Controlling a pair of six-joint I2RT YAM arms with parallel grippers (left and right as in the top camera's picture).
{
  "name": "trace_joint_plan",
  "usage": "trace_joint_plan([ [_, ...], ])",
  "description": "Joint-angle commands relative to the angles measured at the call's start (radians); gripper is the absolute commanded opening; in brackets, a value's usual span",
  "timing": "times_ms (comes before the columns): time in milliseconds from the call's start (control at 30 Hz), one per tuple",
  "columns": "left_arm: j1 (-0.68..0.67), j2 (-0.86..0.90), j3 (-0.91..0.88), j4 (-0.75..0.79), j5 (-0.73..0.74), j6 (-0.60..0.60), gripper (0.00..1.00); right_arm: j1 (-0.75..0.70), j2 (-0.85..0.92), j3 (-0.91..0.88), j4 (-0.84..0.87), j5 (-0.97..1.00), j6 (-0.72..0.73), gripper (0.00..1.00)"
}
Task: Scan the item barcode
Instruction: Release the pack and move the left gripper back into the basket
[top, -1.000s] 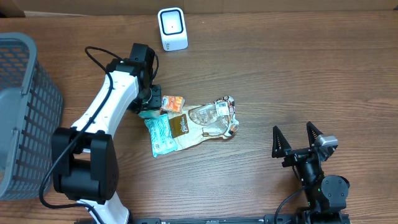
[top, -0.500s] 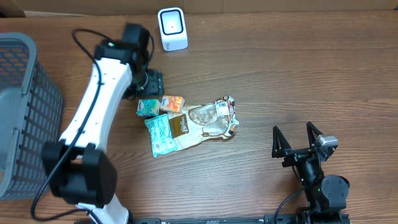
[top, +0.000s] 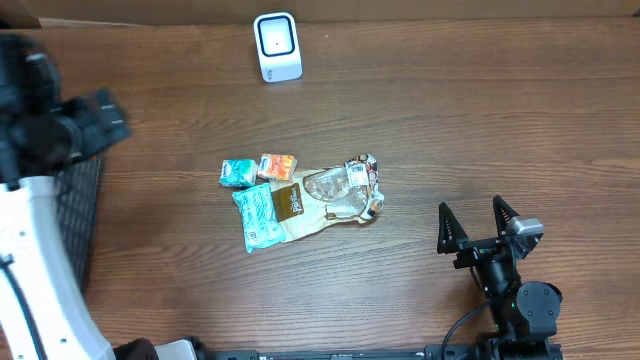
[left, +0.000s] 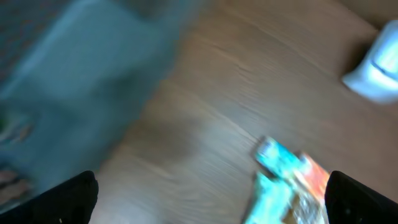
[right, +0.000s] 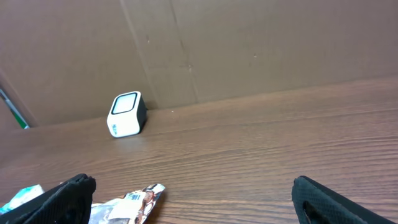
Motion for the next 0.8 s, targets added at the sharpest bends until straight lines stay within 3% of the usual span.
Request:
trace_joint_plan([
  [0,0.203,0.002,0.006,0.024,-0.014,-0.035,1.0,0.001,-0.001,-0.01,0.003,0.009,0.01,1.0],
  [233,0.468,0.091,0.006,0.033,0.04,-0.039,1.0,0.001,-0.001,-0.01,0.003,0.009,0.011,1.0],
  [467,0.581,0.171,-0.047,0.044,-0.068,-0.06,0.99,0.001,-0.001,-0.01,0.003,0.009,0.011,1.0],
  [767,0.68,0.209,-0.243,0.238,-0.101,-0.057,0.99,0.001,-0.001,-0.01,0.003,0.009,0.011,1.0],
])
